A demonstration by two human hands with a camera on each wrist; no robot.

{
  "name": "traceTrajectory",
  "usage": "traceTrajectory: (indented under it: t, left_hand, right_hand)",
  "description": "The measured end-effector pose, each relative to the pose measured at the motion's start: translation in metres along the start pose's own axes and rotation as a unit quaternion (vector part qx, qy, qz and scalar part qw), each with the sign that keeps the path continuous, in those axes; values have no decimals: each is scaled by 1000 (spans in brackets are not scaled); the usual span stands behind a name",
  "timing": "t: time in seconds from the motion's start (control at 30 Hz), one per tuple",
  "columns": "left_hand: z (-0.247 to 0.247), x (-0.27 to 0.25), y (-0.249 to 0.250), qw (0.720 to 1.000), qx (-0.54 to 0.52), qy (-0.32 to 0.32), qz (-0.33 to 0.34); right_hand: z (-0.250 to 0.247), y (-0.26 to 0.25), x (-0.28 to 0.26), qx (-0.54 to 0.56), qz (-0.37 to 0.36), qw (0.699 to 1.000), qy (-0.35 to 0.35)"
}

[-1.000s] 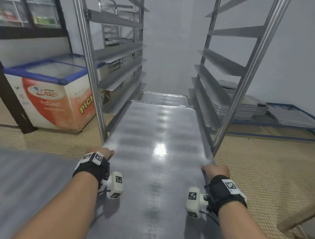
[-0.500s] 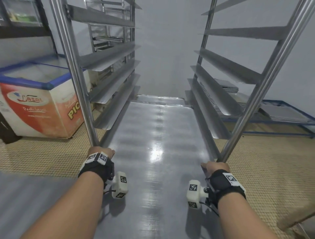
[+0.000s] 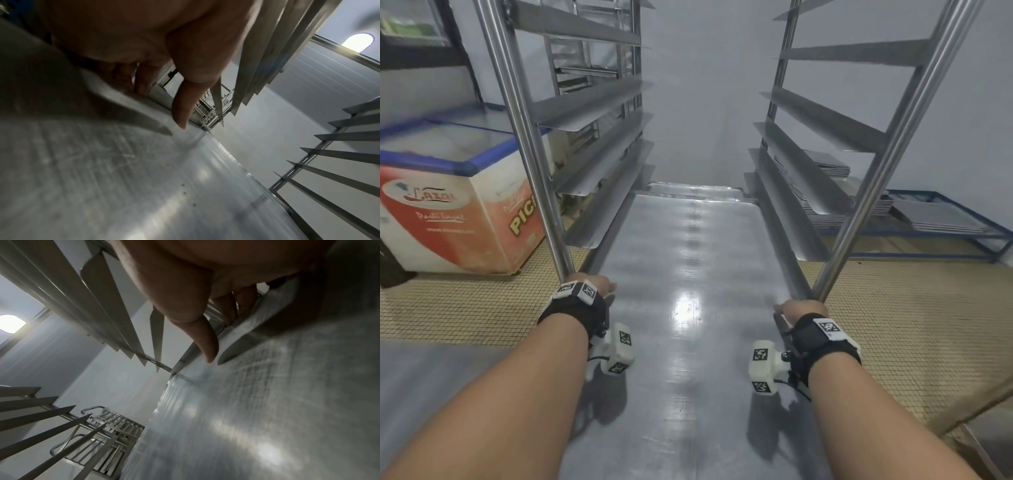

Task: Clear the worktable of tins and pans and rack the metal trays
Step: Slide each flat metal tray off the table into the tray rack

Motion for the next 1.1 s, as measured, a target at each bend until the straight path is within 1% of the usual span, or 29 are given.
traceTrajectory:
  t: [0.03,0.07,0.1,0.13,0.17,0.27,0.33,0.43,0.5,0.67,0.73,0.77,0.8,0.87,0.9,0.93,1.0,1.07,1.1]
  left_hand:
    - [0,-10,-2,1000,-19,-2,-16]
    - [2,-18,0,1000,-15,-12,-13]
    - [4,-27,5,1000,21,-20,10]
    - [7,-31,8,997,65,-19,41]
    - [10,-40,11,991,120,-23,62]
    - [21,-71,9,963,238,-59,109]
    - [26,-95,5,945,286,-85,136]
    - [34,-127,-10,920,326,-133,173]
    - [39,-151,-21,902,342,-161,207]
    - [51,-191,-57,893,329,-201,234]
    - [60,-206,-76,873,360,-222,242]
    - [63,-210,-84,861,384,-216,253]
    - [66,-213,-89,852,401,-203,268]
    - [72,-215,-95,836,421,-169,308]
    - [74,-215,-97,828,427,-155,330]
    - [76,-215,-99,822,429,-146,346]
    - [80,-213,-102,811,435,-136,367]
    - [82,-213,-101,800,444,-123,385]
    - [83,-213,-99,795,448,-115,393]
  right_hand:
    - [-2,4,1,11,-6,1000,-8]
    - [-5,4,-11,16,-6,1000,-18]
    - [-7,5,-19,19,-16,999,-30]
    - [-6,8,-15,11,-24,999,-39]
    - [-4,11,-11,26,-26,998,-46]
    - [-4,19,-17,10,-62,997,-41]
    - [-8,27,-30,9,-78,995,-58]
    - [-12,40,-46,-19,-95,991,-94]
    - [-14,49,-60,-54,-131,983,-114]
    - [-9,79,-95,-153,-219,951,-154]
    - [-5,93,-107,-168,-246,937,-180]
    - [-2,101,-113,-197,-264,924,-193]
    - [0,108,-121,-253,-287,902,-201]
    - [7,123,-133,-379,-333,840,-200]
    - [11,129,-134,-418,-352,815,-192]
    - [13,133,-135,-439,-372,799,-177]
    - [15,136,-134,-451,-417,779,-125]
    - [17,134,-132,-467,-459,752,-72]
    - [18,133,-130,-478,-470,740,-56]
Point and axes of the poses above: each hand's wrist, its own x-axis towards the middle knuckle, its own z-axis out of the palm, y = z × x, the point moved 7 cm from there along x, towards the middle knuckle, and after that the axes turned 3 degrees about z, right-handed, at the moved point
